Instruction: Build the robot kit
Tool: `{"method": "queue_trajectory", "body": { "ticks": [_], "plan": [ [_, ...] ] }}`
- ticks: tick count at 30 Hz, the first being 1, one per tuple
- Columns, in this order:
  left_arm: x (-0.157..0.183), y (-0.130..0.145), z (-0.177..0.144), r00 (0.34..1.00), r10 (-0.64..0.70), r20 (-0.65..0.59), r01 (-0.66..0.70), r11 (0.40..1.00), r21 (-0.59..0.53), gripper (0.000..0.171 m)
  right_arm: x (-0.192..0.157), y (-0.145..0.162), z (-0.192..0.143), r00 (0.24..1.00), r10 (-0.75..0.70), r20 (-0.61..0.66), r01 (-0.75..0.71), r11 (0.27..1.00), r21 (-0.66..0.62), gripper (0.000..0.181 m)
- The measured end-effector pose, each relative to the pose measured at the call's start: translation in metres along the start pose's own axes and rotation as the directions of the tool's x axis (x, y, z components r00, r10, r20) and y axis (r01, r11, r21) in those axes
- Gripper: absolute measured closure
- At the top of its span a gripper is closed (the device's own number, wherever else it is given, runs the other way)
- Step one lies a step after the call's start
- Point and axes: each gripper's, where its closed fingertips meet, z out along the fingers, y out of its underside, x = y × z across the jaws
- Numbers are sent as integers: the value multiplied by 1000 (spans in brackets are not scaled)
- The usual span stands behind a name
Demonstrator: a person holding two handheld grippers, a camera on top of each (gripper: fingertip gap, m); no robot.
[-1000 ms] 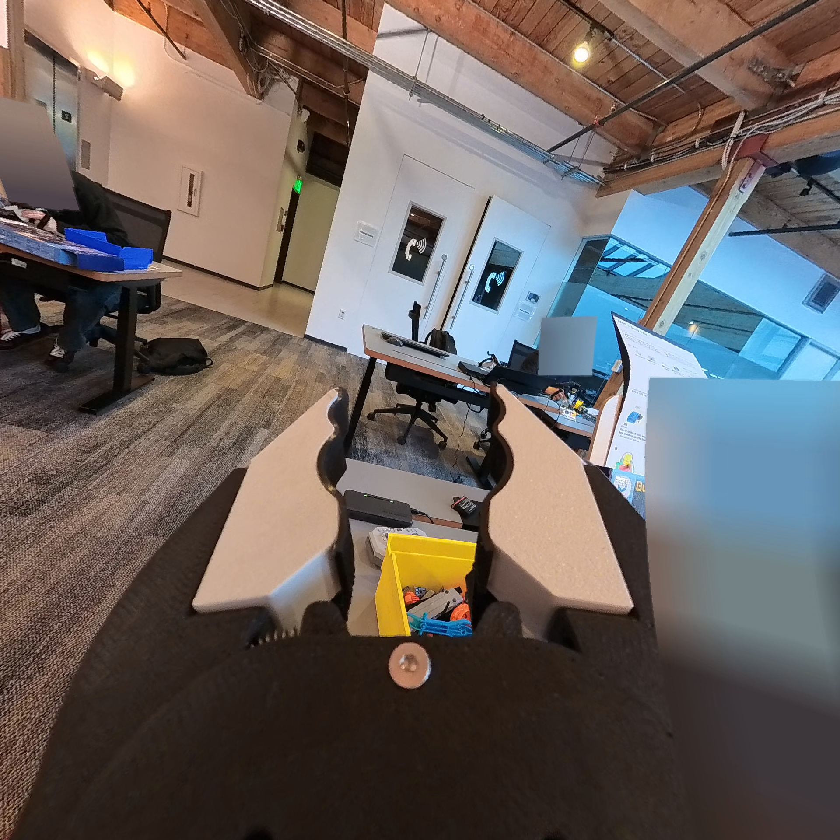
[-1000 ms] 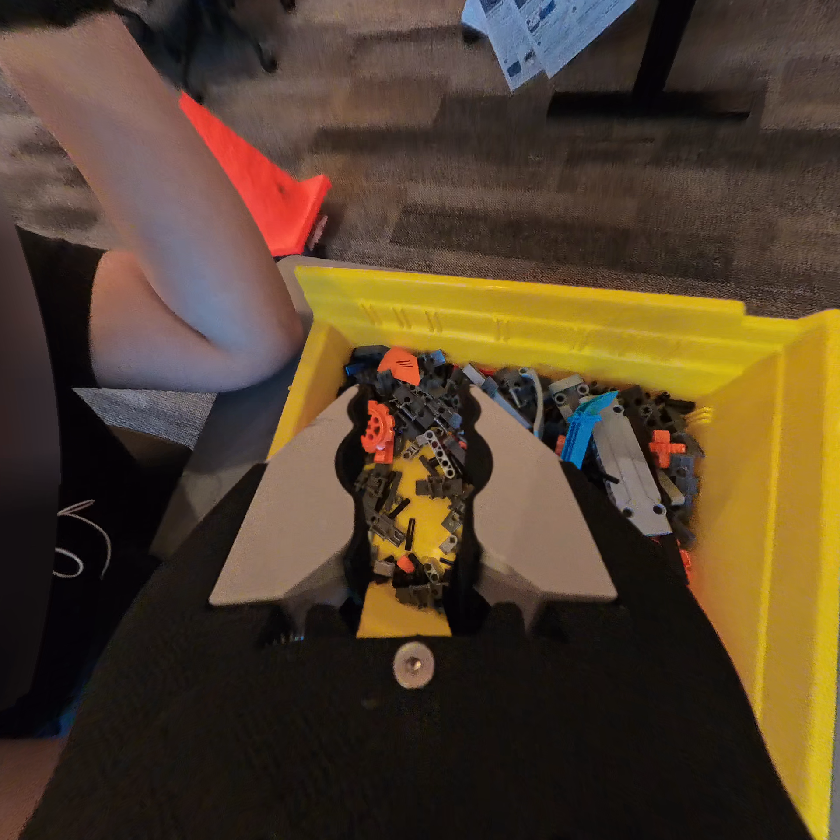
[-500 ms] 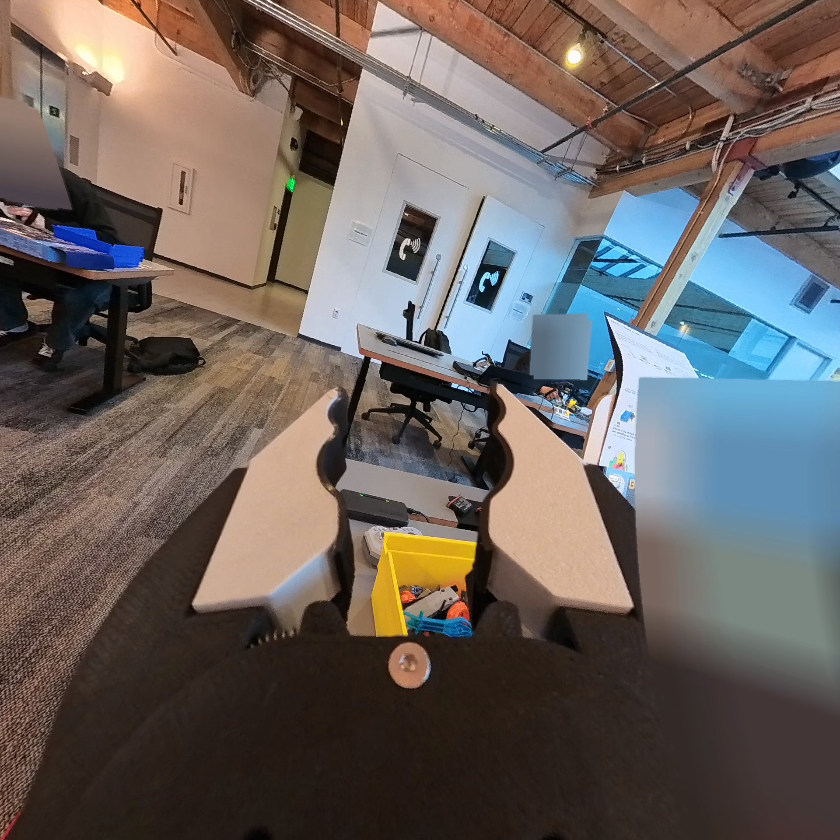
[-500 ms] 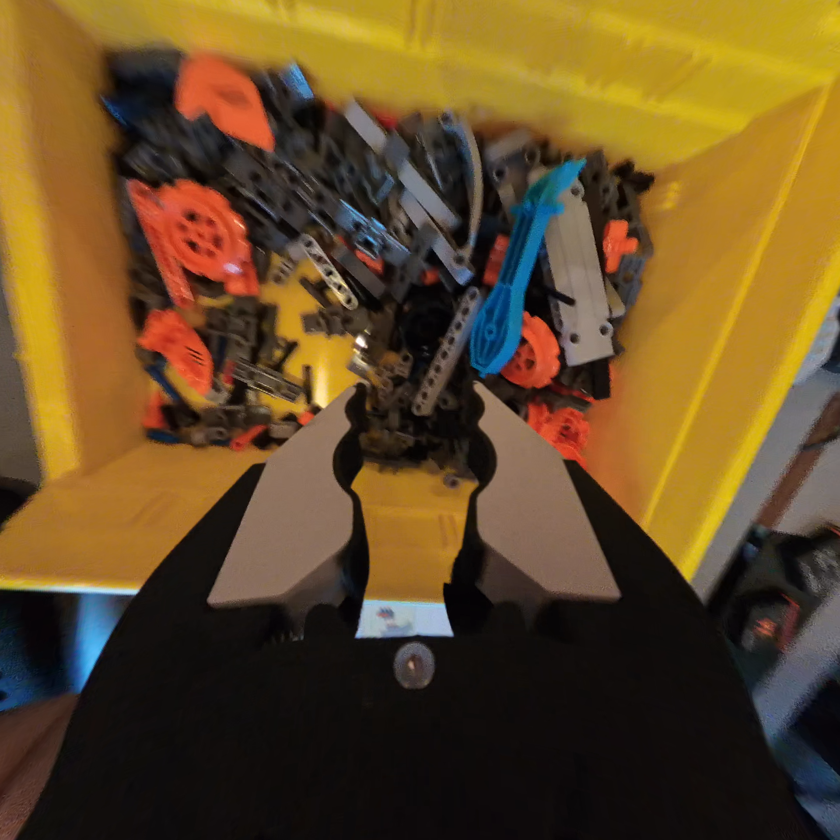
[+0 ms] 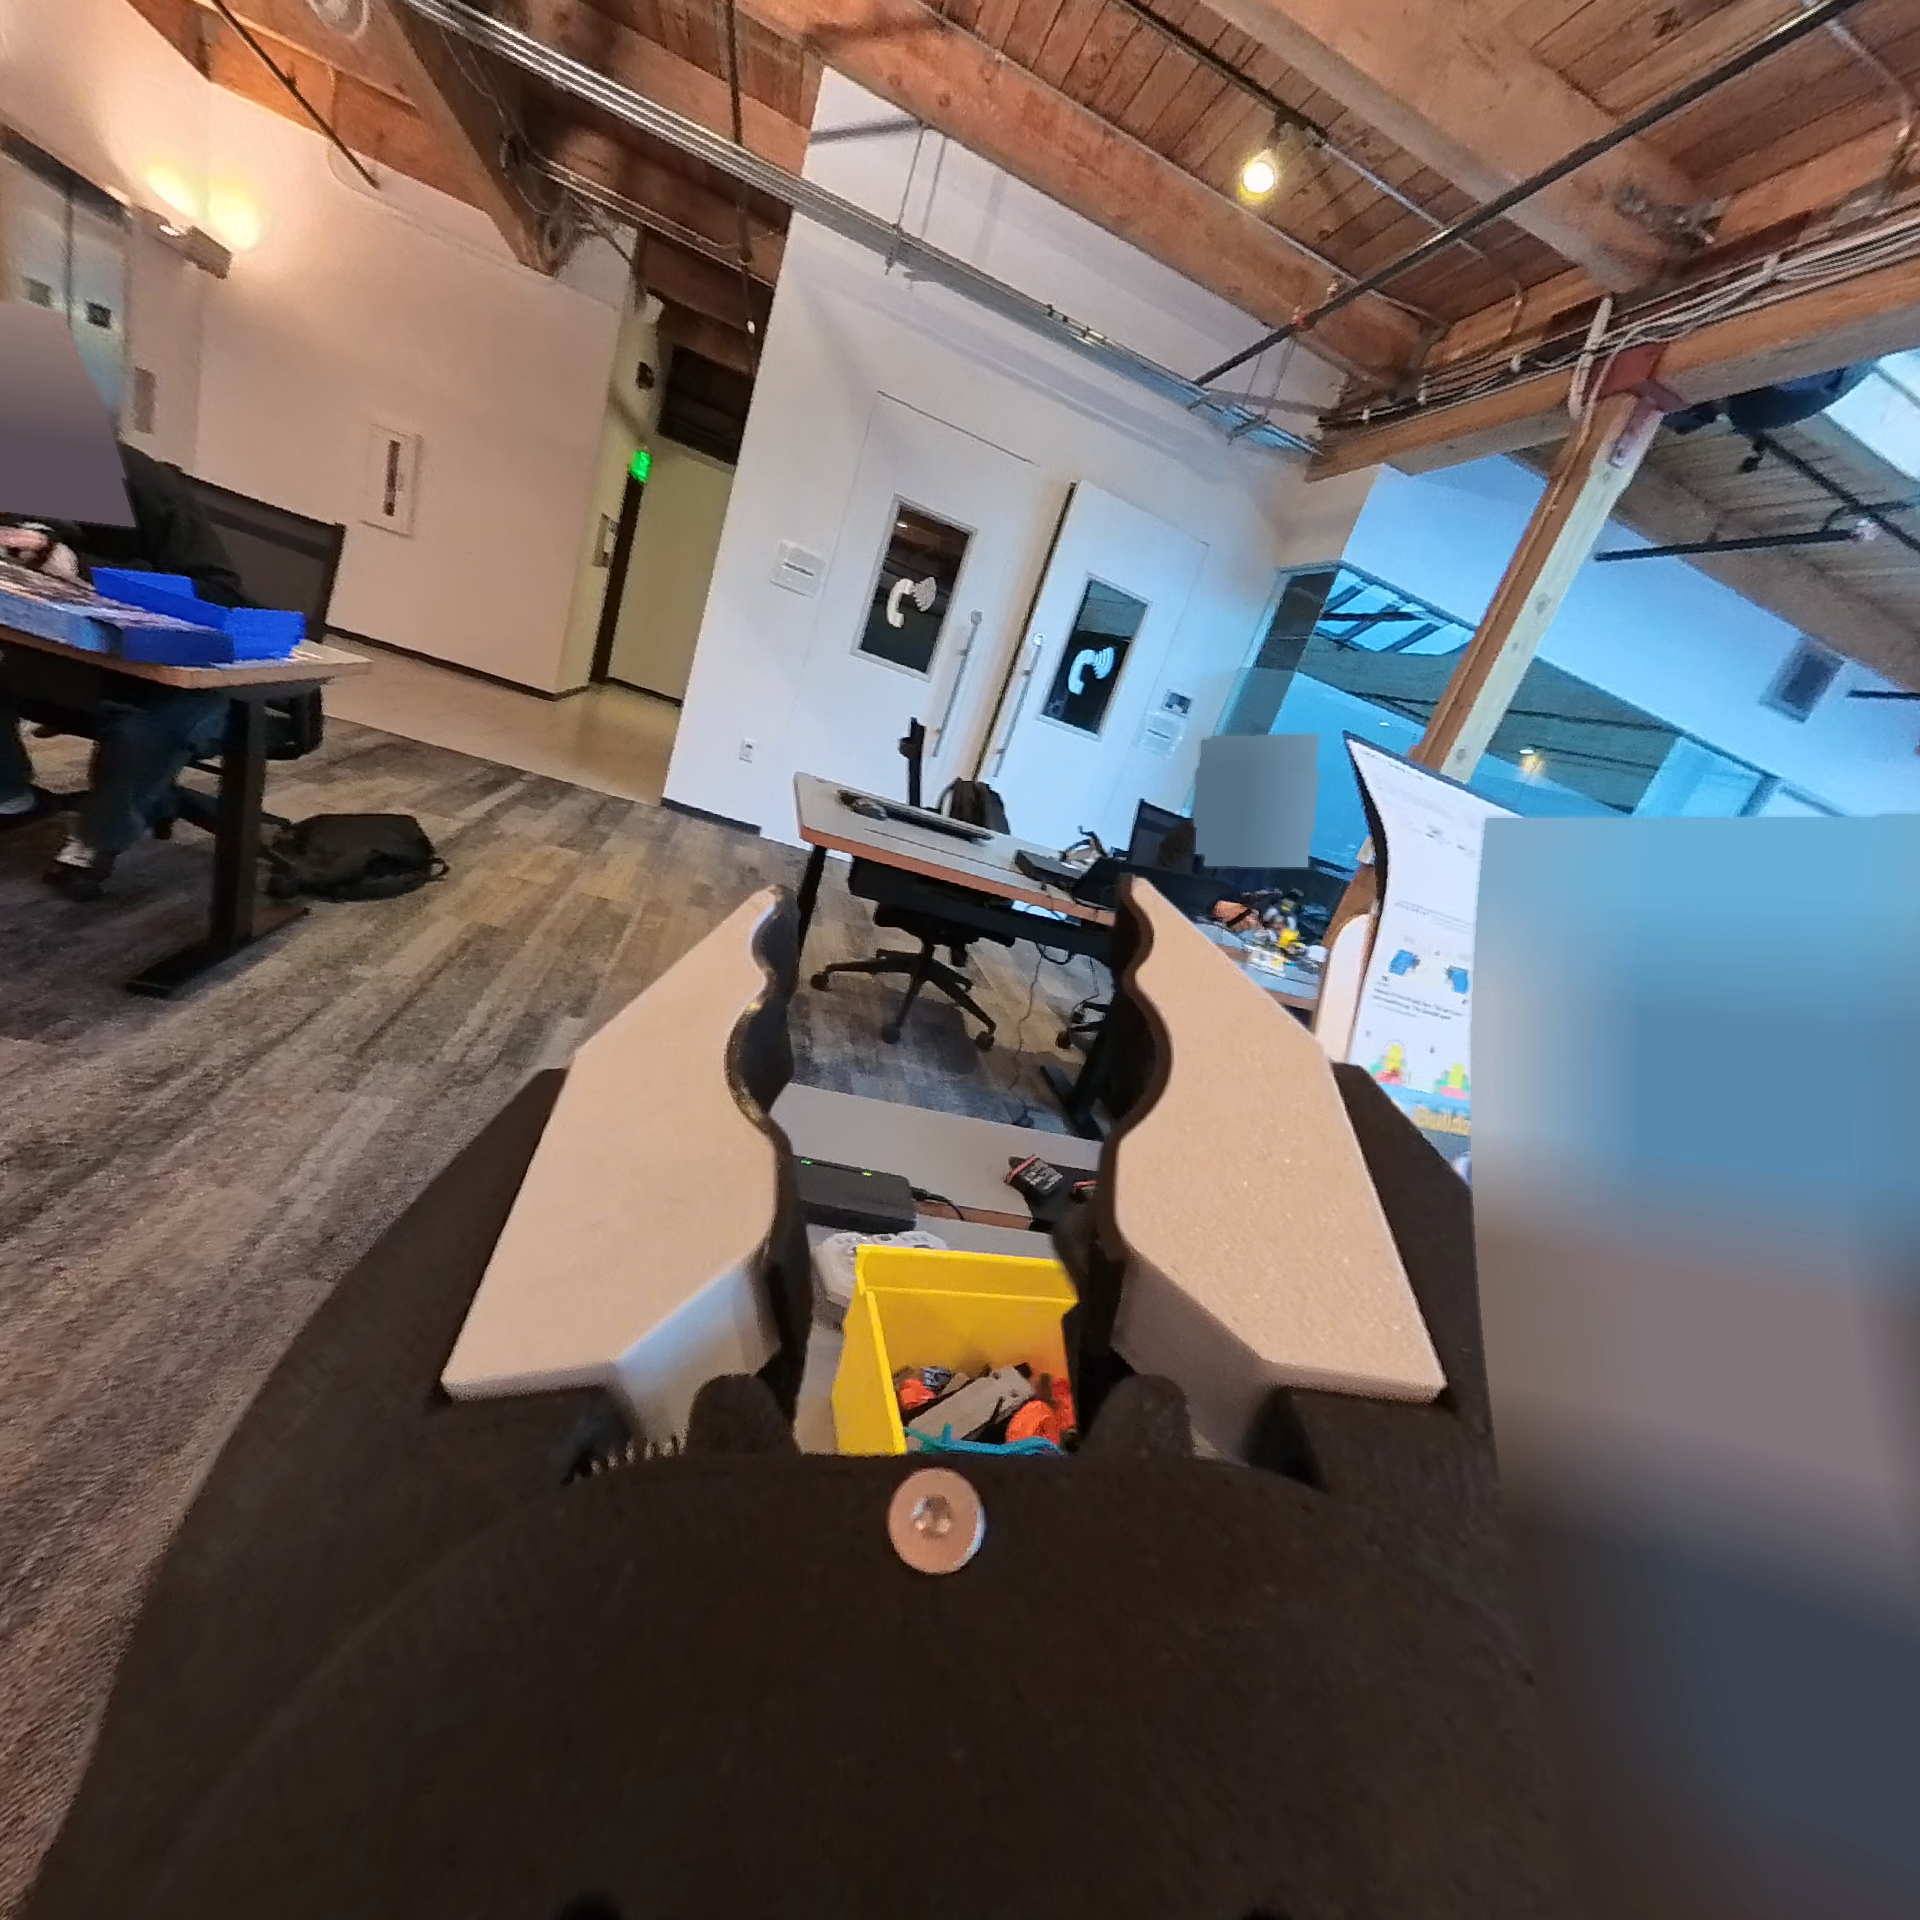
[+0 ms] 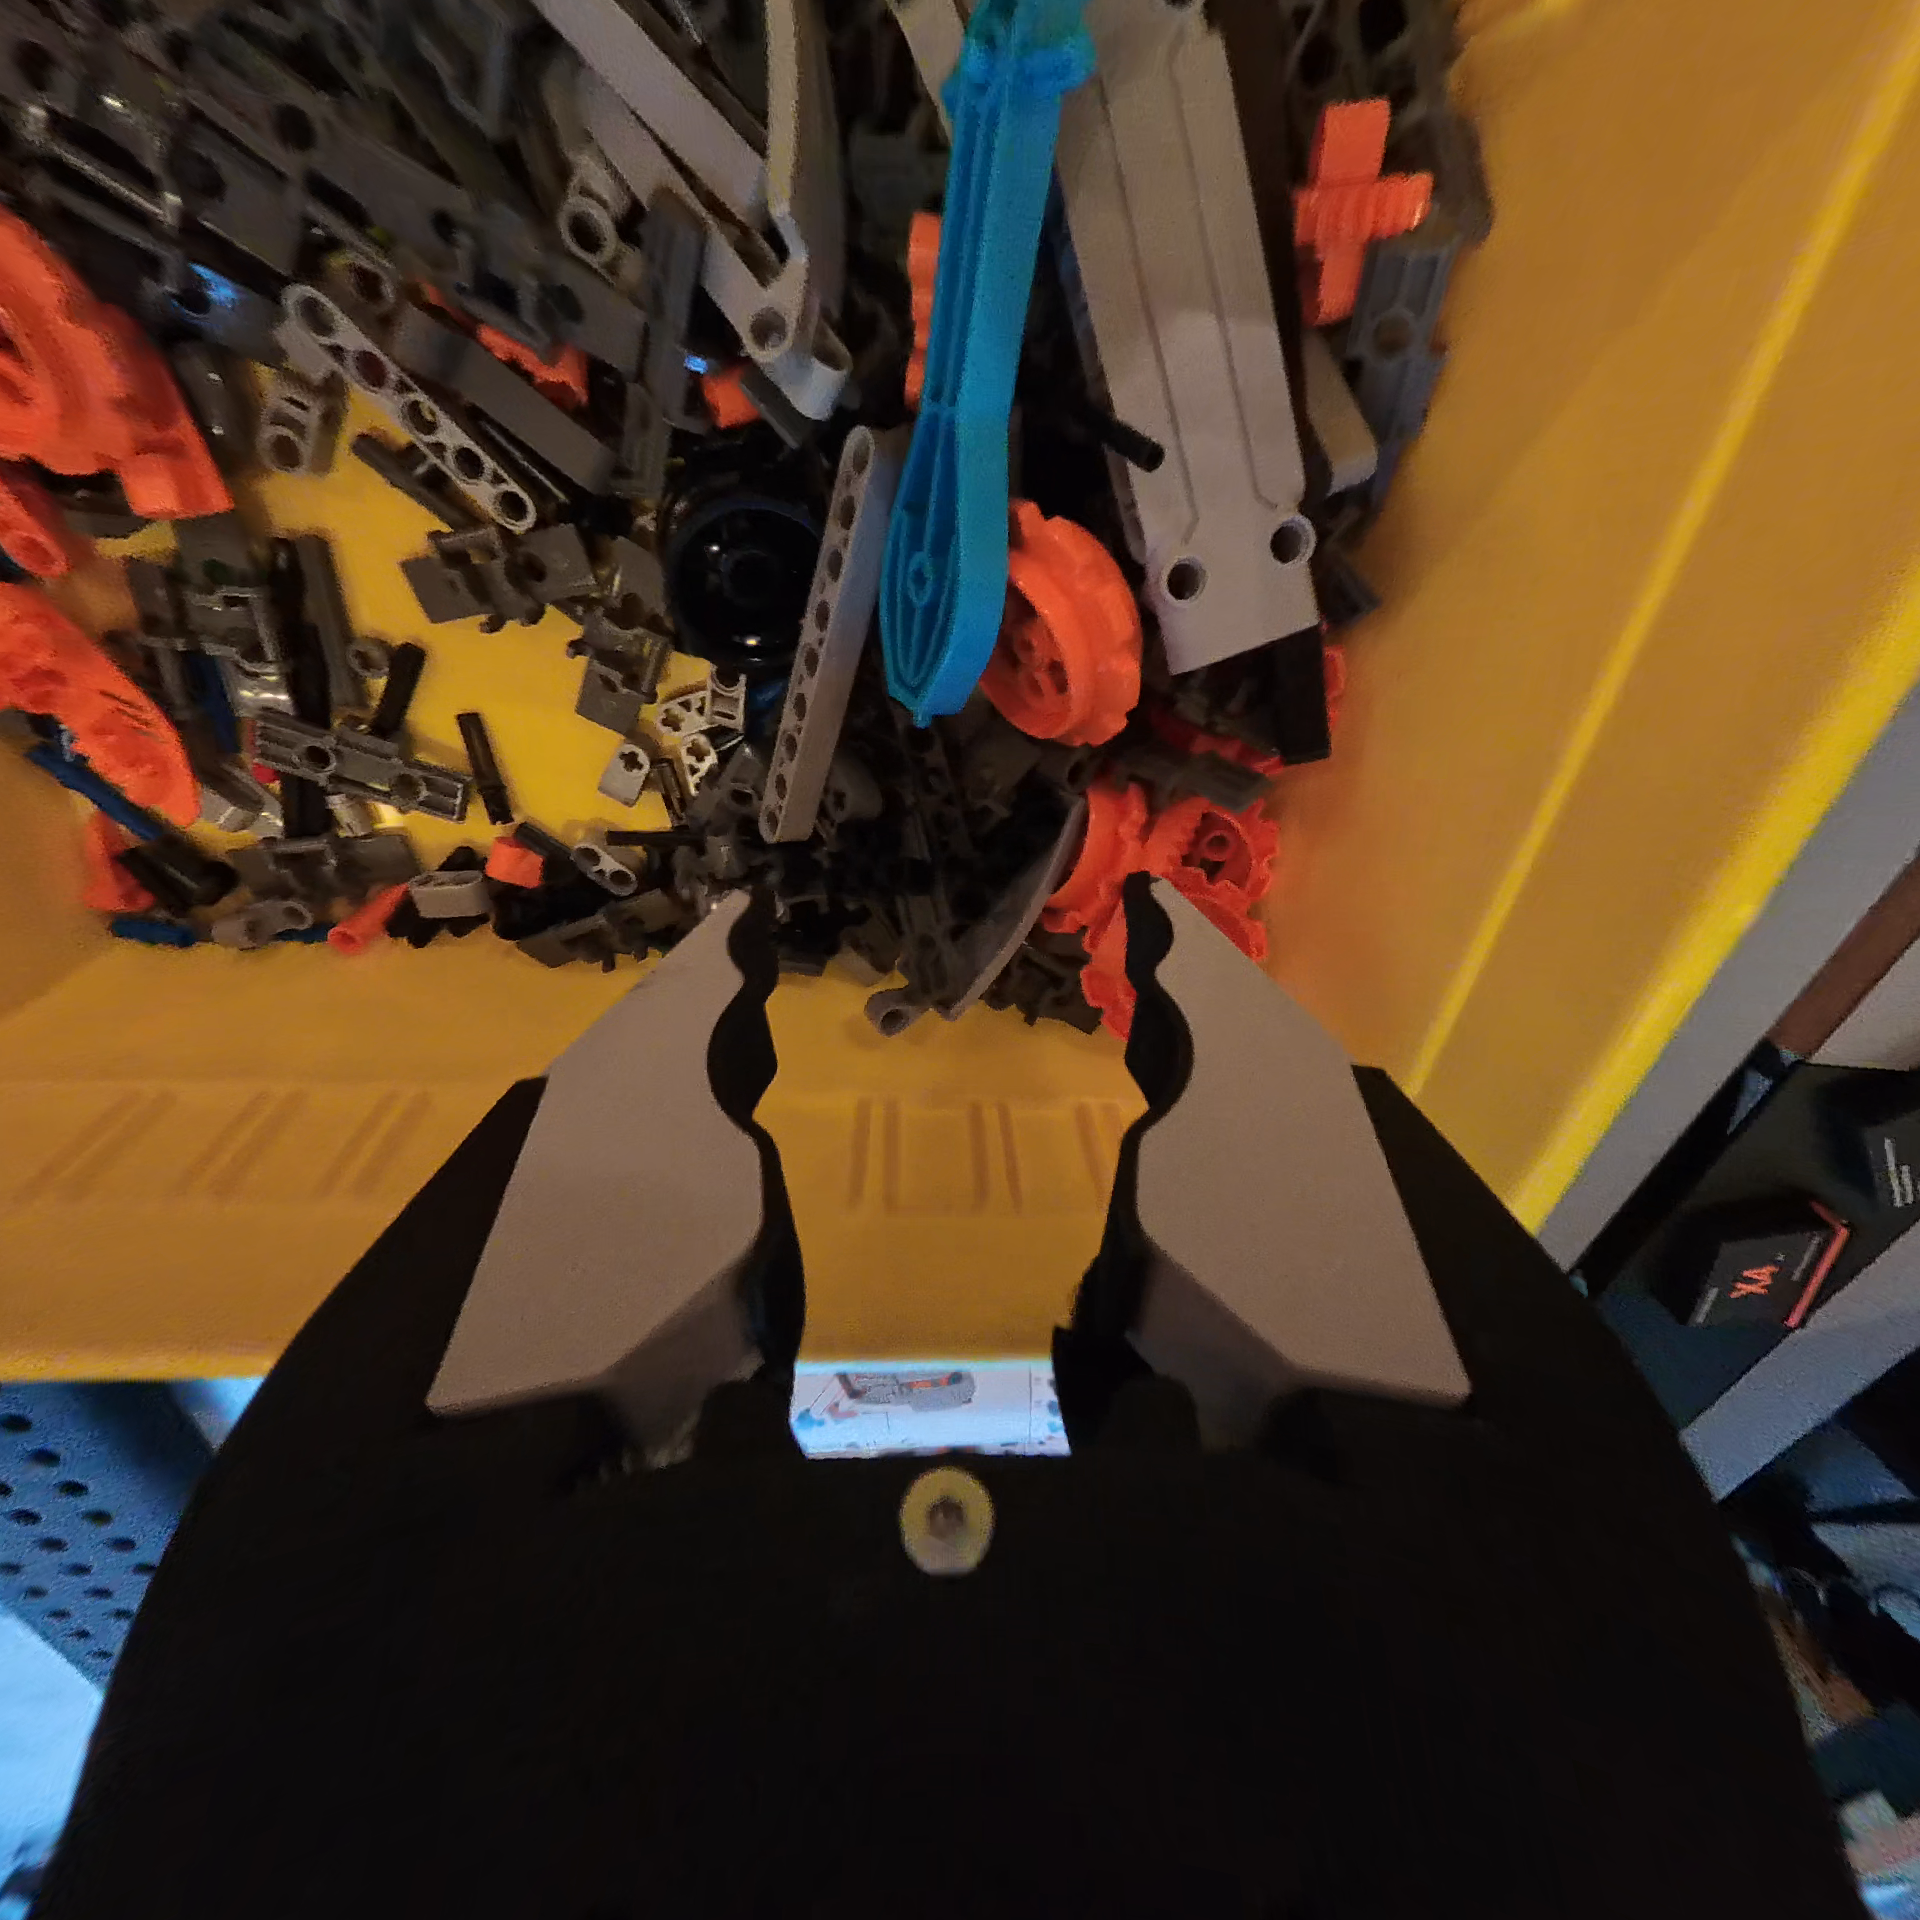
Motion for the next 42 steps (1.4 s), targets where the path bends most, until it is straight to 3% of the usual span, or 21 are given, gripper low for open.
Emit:
{"method": "queue_trajectory", "body": {
  "ticks": [6, 10, 14, 16, 20, 23, 29, 31, 36, 42],
  "plan": [
    [5, 2, 1, 1000, 0, -24, -1, 1000, -11, 114, -2, 3, 12, 1000, -13, -22, 10, 993, -120, 112],
    [8, 2, 0, 1000, 6, -30, -7, 1000, -14, 114, -12, 5, 13, 998, -50, -30, 44, 981, -189, 129],
    [9, 2, -1, 999, 3, -35, -3, 1000, -8, 114, -9, 11, 25, 1000, -6, -24, 0, 967, -254, 114],
    [9, 1, -1, 999, 5, -38, -5, 1000, -7, 114, -11, 9, 28, 1000, 17, 5, -15, 963, -268, 116],
    [9, 3, 1, 999, 3, -39, -4, 1000, -16, 114, -15, 5, 25, 999, 33, 41, -21, 963, -269, 150],
    [9, 3, 1, 999, 3, -38, -4, 1000, -13, 114, -22, -6, 20, 994, 61, 87, -39, 970, -238, 160],
    [11, 4, 3, 999, 8, -38, -9, 1000, -16, 114, -45, -26, 5, 975, 106, 194, -61, 972, -226, 162],
    [11, 5, 4, 999, 8, -37, -9, 1000, -19, 114, -58, -36, -2, 961, 123, 248, -68, 973, -220, 172],
    [10, 5, 4, 999, 6, -36, -7, 1000, -21, 114, -110, -59, -17, 890, 150, 430, -59, 974, -217, 171],
    [10, 7, 0, 999, 14, -32, -15, 999, -30, 114, -100, -62, -14, 944, 103, 312, -37, 977, -212, 169]
  ]
}}
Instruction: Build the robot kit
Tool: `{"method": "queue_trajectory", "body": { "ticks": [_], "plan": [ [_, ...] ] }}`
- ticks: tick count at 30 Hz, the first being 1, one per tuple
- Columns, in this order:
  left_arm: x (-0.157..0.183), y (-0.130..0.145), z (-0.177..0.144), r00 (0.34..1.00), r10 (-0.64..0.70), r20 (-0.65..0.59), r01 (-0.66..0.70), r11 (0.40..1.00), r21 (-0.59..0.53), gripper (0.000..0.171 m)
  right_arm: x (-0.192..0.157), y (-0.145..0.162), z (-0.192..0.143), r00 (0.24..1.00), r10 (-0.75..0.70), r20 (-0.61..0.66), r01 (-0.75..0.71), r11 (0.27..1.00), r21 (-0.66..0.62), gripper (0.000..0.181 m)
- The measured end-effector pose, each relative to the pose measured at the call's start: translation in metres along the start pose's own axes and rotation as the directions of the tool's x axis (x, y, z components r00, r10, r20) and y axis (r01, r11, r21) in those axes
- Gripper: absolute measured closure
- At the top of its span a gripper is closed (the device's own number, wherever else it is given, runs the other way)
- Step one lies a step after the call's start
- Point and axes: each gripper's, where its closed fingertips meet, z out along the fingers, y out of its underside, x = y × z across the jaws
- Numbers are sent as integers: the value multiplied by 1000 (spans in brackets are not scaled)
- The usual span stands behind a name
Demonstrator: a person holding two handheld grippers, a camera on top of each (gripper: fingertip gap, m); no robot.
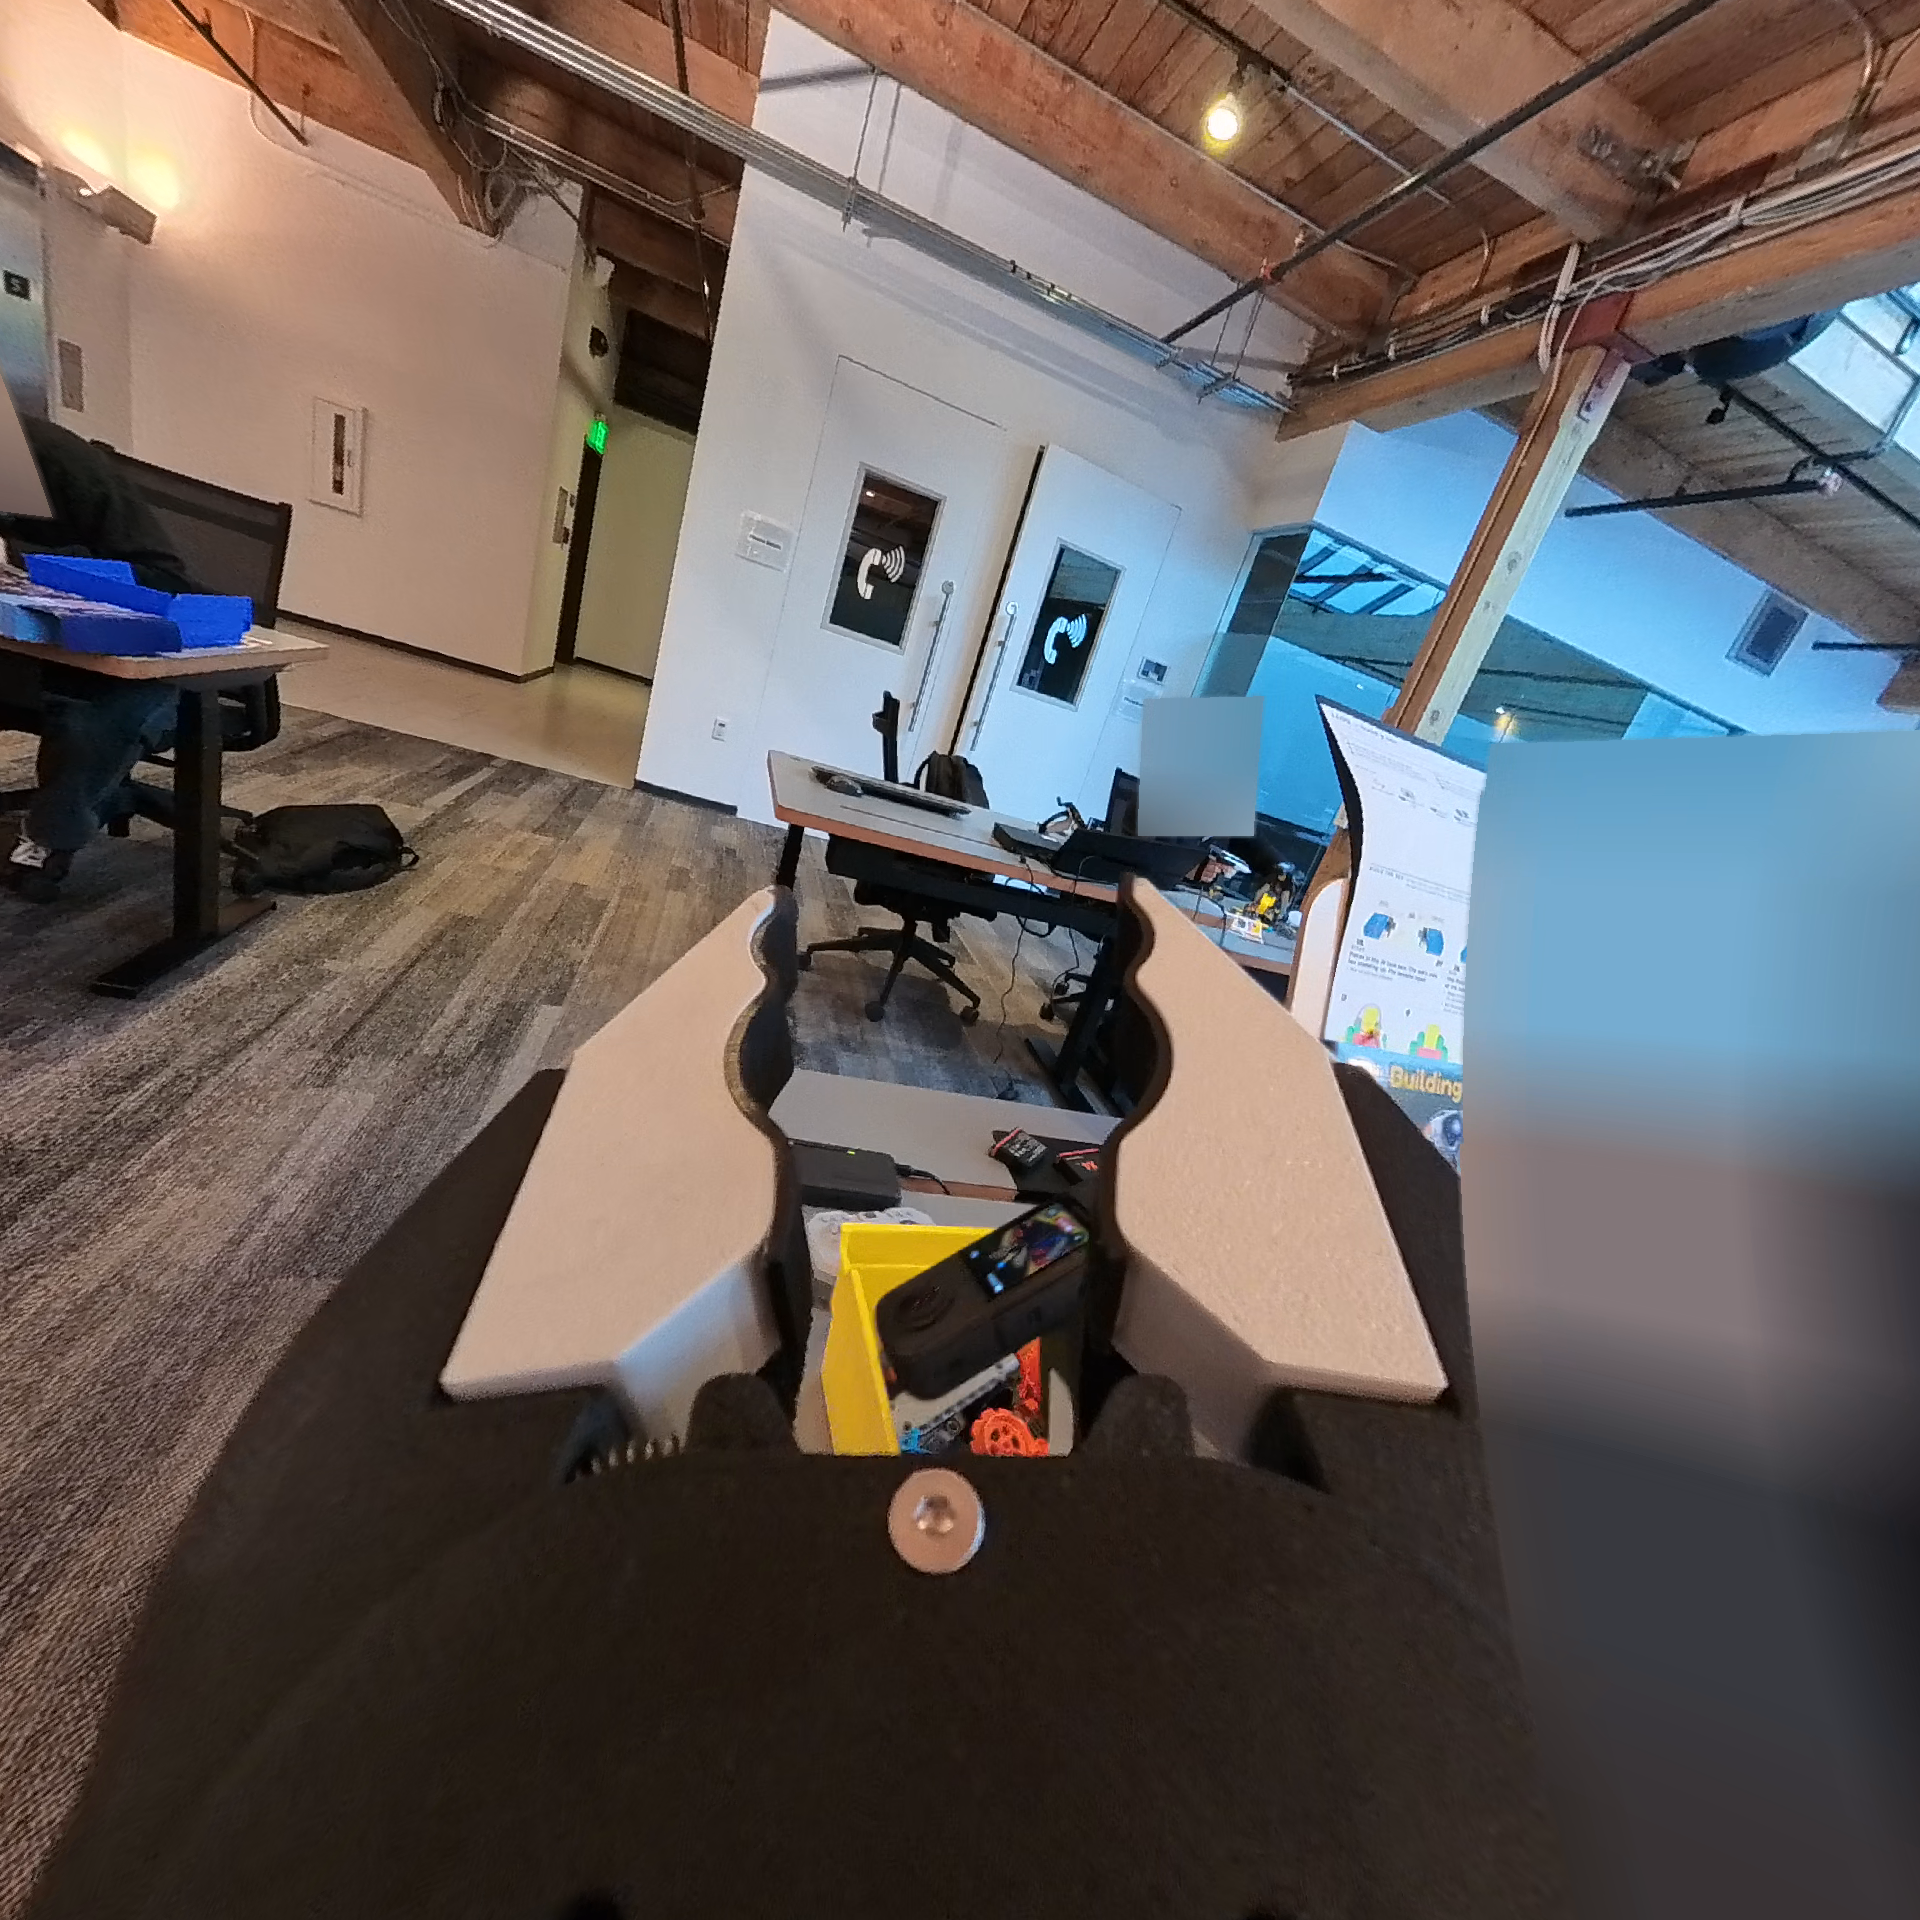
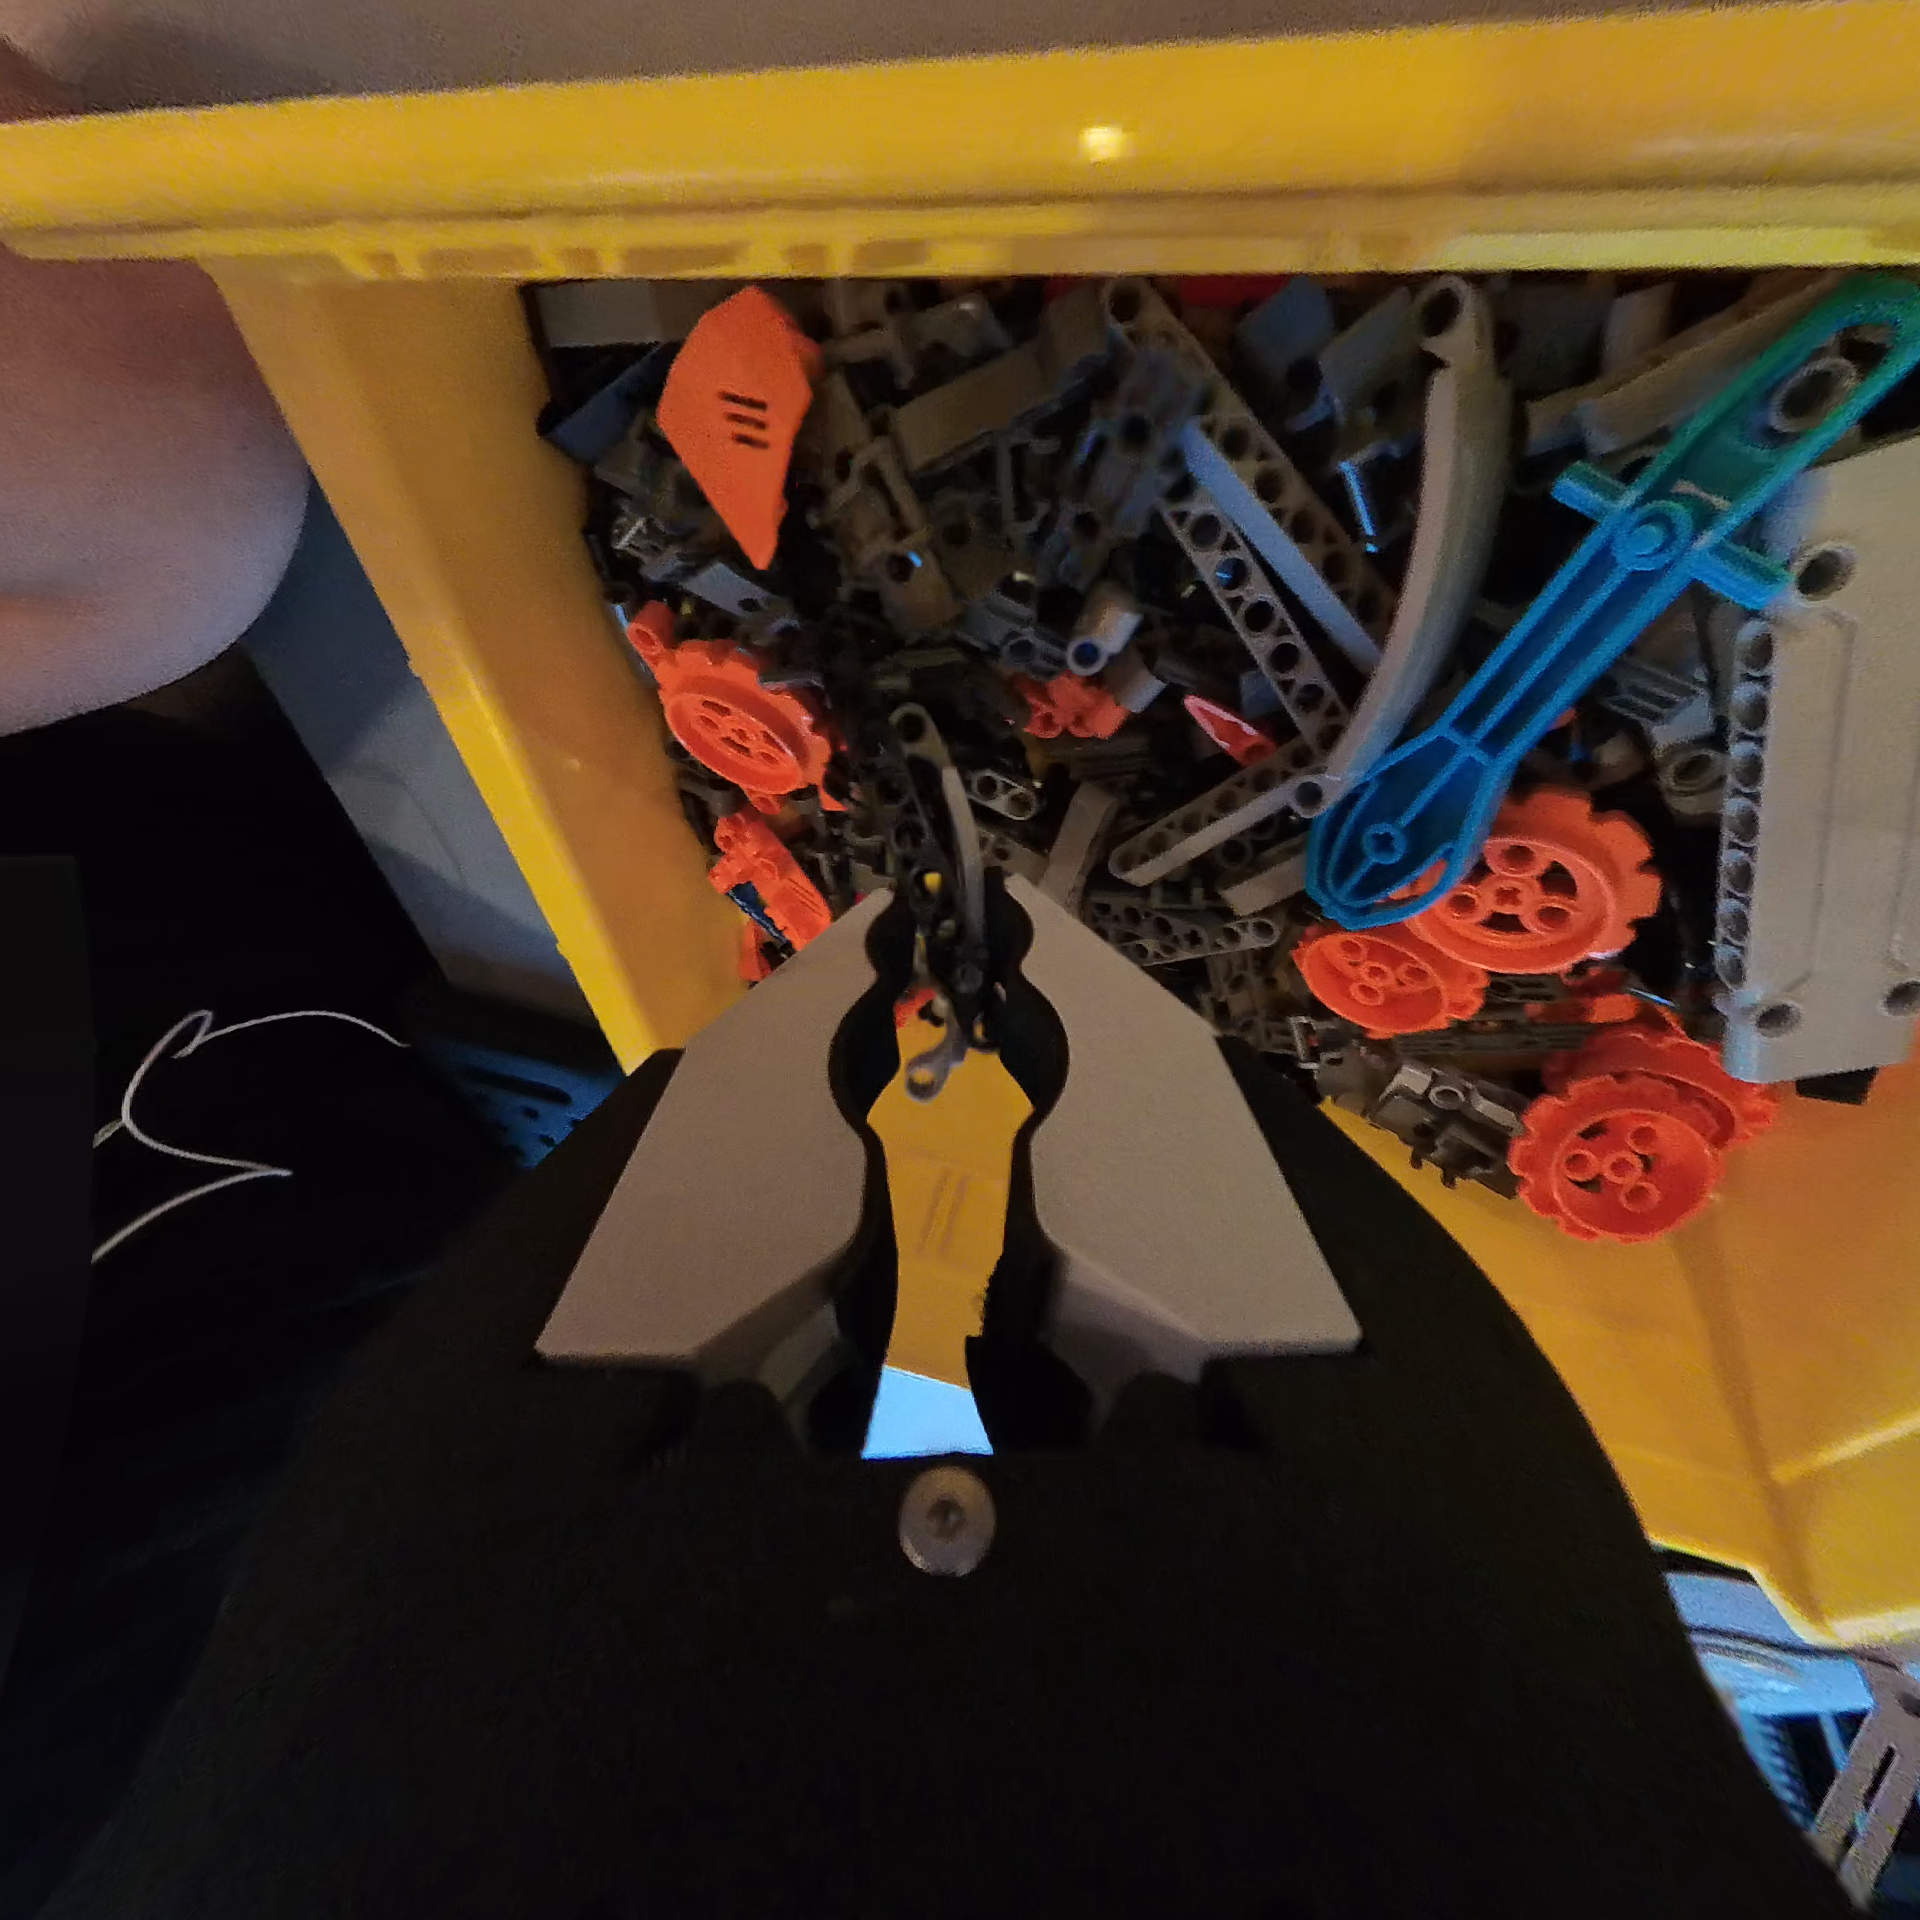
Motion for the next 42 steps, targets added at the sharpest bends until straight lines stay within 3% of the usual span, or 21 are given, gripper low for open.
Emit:
{"method": "queue_trajectory", "body": {
  "ticks": [3, 7, 10, 12, 15, 21, 27, 30, 32, 34, 36, 39, 42],
  "plan": [
    [-10, -6, -4, 1000, -21, 8, 21, 999, 39, 114, 18, 8, -4, 997, 4, -81, -4, 1000, -8, 153],
    [-37, -1, -7, 995, -94, 25, 94, 996, 13, 113, 27, 14, -10, 996, 16, -93, -12, 999, 42, 150],
    [-41, -12, -19, 994, -101, 30, 99, 993, 68, 117, 27, 19, -15, 991, -14, -133, 31, 991, 131, 149],
    [-34, -20, -28, 994, -103, 34, 100, 992, 77, 119, 21, 28, -23, 986, -45, -159, 79, 974, 215, 149],
    [-5, -34, -49, 1000, 1, -9, -1, 1000, -27, 118, 18, 44, -48, 961, -85, -263, 178, 919, 351, 146],
    [41, -72, -140, 935, 334, 117, -295, 919, -263, 108, 14, 62, -119, 876, -64, -478, 368, 731, 575, 136],
    [62, -87, -230, 885, 390, 253, -281, 882, -378, 99, 0, 54, -166, 846, -8, -533, 435, 588, 681, 116],
    [64, -87, -279, 826, 461, 325, -321, 858, -401, 100, -29, 36, -187, 844, -33, -535, 483, 480, 733, 103],
    [64, -70, -316, 799, 488, 351, -333, 846, -418, 103, -56, 23, -191, 852, -88, -516, 500, 429, 752, 93],
    [53, -24, -358, 796, 485, 363, -306, 839, -450, 114, -83, 13, -179, 864, -156, -479, 496, 423, 758, 83],
    [27, 67, -405, 825, 428, 370, -185, 822, -538, 115, -113, 7, -159, 866, -214, -453, 500, 397, 770, 85],
    [-24, 257, -470, 887, 245, 392, 74, 762, -643, 106, -154, 6, -127, 834, -274, -479, 551, 367, 750, 95],
    [-54, 469, -506, 905, 42, 422, 288, 670, -684, 119, -179, 8, -115, 803, -290, -521, 596, 369, 713, 100]
  ]
}}
